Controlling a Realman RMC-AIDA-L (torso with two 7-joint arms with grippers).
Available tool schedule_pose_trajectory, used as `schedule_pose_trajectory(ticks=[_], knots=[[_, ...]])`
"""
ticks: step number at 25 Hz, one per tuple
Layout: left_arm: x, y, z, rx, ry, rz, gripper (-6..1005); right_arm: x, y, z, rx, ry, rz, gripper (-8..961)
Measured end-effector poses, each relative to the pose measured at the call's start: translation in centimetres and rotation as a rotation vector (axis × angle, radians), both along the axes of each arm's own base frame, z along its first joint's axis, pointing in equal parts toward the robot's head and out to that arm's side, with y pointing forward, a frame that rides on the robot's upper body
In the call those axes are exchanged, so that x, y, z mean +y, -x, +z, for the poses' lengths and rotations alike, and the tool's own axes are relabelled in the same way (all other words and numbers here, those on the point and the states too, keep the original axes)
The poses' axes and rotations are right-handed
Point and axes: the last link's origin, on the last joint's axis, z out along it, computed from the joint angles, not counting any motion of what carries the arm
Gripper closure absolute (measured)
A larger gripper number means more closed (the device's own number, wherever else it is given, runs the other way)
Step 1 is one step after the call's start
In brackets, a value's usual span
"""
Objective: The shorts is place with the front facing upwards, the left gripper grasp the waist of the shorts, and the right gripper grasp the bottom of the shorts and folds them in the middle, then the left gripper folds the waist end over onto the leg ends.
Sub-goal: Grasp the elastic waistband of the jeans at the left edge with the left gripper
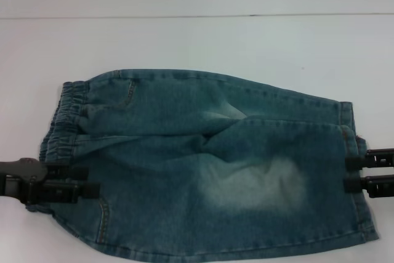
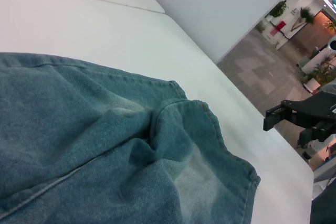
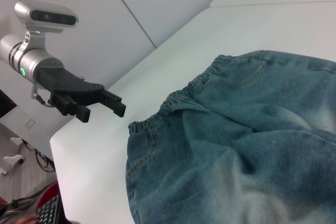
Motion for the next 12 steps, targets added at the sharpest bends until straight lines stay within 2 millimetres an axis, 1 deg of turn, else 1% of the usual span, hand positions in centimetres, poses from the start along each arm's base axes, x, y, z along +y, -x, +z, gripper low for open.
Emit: schedule_pose_trajectory(ticks=[8, 12], knots=[[0.24, -0.19, -0.05, -0.004, 0.004, 0.015, 202, 0.13, 0.21, -0.06, 0.004, 0.002, 0.006, 240], [0.42, -0.07, 0.55, 0.015, -0.019, 0.032, 208, 0.21, 0.24, -0.09, 0.004, 0.000, 0.006, 240]])
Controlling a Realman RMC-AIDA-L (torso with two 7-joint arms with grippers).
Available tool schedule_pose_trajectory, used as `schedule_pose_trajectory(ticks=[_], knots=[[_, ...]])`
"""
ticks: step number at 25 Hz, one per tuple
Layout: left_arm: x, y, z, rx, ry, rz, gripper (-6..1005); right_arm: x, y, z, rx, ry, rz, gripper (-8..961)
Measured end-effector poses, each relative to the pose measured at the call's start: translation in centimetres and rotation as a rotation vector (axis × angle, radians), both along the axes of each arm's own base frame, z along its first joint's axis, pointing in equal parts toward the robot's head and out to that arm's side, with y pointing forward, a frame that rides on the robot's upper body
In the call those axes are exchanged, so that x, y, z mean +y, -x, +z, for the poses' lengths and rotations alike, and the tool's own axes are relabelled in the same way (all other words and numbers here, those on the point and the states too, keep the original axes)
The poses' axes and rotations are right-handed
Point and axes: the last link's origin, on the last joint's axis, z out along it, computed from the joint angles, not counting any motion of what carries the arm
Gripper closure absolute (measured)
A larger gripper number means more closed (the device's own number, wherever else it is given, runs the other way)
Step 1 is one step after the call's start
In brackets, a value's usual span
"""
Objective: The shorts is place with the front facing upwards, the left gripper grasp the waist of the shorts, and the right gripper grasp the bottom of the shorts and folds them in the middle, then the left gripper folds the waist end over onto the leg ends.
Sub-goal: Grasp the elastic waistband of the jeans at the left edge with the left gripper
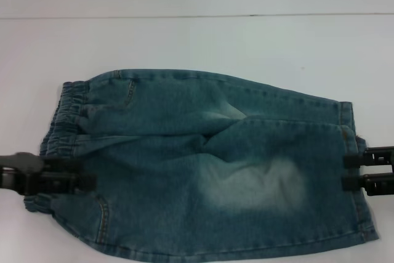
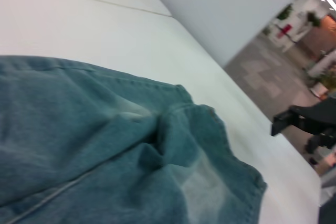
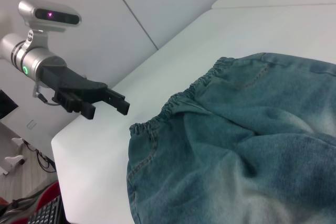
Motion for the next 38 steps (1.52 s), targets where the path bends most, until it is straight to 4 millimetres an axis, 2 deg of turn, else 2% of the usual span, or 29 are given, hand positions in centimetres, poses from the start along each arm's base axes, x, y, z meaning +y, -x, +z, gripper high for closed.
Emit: schedule_pose_trajectory(ticks=[7, 11, 22, 38], knots=[[-1.2, 1.9, 3.4, 0.110, -0.083, 0.089, 218, 0.0, 0.0, 0.0, 0.001, -0.001, 0.000, 239], [-1.8, 3.6, 3.9, 0.199, -0.093, 0.153, 224, 0.0, 0.1, -0.2, 0.003, -0.001, 0.006, 239], [-1.7, 5.6, 2.1, 0.337, -0.103, 0.219, 240, 0.0, 0.2, -0.2, 0.006, 0.000, 0.014, 241], [-0.9, 4.9, -0.2, 0.401, -0.028, 0.202, 264, 0.1, 0.4, -0.3, 0.011, -0.007, 0.027, 240]])
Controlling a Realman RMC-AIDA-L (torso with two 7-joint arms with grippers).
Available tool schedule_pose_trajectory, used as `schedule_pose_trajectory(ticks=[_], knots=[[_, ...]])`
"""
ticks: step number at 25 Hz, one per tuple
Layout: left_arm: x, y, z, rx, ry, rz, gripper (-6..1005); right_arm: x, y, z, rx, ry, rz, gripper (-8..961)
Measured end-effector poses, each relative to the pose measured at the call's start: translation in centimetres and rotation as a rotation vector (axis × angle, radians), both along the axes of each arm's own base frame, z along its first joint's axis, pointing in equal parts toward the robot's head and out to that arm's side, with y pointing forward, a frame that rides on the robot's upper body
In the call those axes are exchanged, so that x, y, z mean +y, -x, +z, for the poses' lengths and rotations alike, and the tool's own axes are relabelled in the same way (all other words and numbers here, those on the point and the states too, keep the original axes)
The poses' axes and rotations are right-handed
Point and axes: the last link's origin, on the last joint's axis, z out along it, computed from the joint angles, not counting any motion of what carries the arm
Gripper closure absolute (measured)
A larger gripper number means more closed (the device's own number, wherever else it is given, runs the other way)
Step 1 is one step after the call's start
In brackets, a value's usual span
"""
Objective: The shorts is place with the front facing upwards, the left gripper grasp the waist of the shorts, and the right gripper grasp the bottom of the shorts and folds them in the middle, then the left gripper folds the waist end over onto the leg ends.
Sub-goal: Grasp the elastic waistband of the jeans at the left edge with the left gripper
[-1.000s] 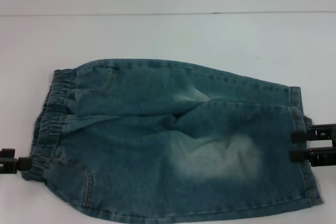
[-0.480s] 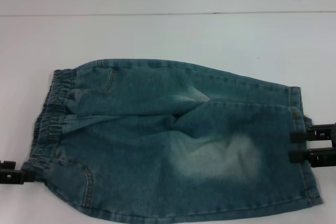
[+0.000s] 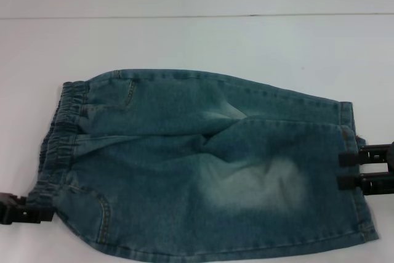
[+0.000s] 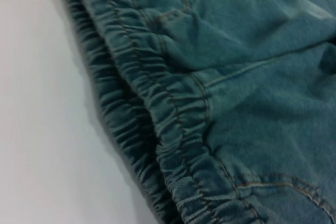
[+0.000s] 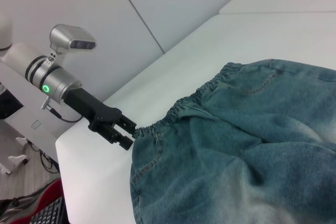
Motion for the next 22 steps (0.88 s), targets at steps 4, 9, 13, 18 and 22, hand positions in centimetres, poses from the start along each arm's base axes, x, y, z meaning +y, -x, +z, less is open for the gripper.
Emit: schedule_pose_trajectory(ticks=[4, 9, 13, 18, 22], knots=[[0.1, -0.3, -0.3, 0.014, 0.005, -0.020, 345, 0.0, 0.0, 0.0, 0.000, -0.002, -0.001, 241], [0.2, -0.5, -0.3, 0.010, -0.009, -0.026, 523, 0.0, -0.1, 0.0, 0.001, -0.008, -0.003, 241], [0.3, -0.6, -0.3, 0.013, -0.017, -0.033, 609, 0.0, -0.1, 0.1, 0.002, -0.013, -0.006, 242], [0.4, -0.8, -0.3, 0.005, -0.023, -0.039, 717, 0.1, -0.1, 0.1, 0.003, -0.014, -0.006, 240], [0.5, -1.2, -0.4, -0.024, -0.033, -0.058, 861, 0.7, 0.3, 1.0, 0.029, -0.051, -0.006, 240]])
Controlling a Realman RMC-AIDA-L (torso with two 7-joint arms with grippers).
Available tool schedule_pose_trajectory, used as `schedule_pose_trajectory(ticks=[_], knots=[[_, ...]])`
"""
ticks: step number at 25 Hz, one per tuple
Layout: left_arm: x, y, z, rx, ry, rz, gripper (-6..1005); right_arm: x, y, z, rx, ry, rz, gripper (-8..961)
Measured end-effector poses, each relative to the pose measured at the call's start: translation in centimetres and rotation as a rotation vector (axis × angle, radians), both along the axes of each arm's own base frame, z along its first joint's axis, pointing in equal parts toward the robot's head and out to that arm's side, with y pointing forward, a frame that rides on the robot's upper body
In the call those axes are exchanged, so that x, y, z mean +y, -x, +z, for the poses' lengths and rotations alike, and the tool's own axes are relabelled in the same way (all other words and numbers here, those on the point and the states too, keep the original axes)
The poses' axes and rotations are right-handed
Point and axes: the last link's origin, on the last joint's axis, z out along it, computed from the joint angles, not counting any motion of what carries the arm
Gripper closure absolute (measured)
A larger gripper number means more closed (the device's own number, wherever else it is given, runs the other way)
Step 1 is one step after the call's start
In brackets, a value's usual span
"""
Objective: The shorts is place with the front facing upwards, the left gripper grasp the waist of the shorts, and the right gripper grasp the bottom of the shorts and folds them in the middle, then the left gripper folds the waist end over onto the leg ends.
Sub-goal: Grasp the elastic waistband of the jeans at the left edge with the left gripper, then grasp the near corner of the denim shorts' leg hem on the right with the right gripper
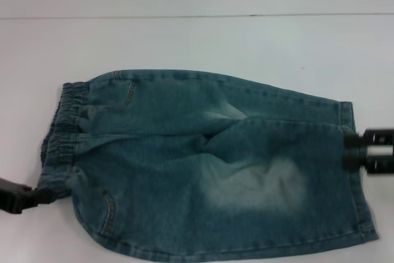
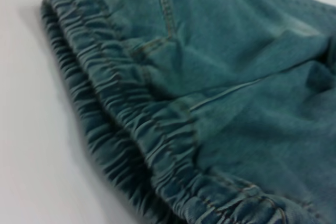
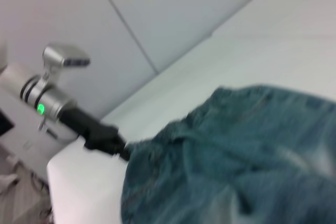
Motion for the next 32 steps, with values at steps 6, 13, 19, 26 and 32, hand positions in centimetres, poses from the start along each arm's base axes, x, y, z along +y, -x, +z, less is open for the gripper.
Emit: schedule_pose_trajectory(ticks=[6, 13, 19, 26, 32], knots=[[0.6, -1.2, 0.4, -0.063, -0.013, -0.022, 971, 2.4, 1.3, 2.5, -0.019, -0.009, -0.065, 241], [1.5, -1.8, 1.5, -0.092, -0.063, -0.041, 968, 3.3, 2.7, 3.2, -0.277, 0.156, -0.074, 241], [2.2, -2.3, 1.4, -0.094, -0.067, -0.056, 966, 3.0, 2.3, 1.6, -0.443, 0.312, -0.078, 242], [2.7, -2.8, 1.4, -0.096, -0.068, -0.067, 963, 2.5, 1.8, -0.2, -0.568, 0.456, -0.092, 241], [3.0, -3.0, 1.2, -0.098, -0.070, -0.073, 961, 2.4, 1.4, -1.0, -0.620, 0.497, -0.101, 242]])
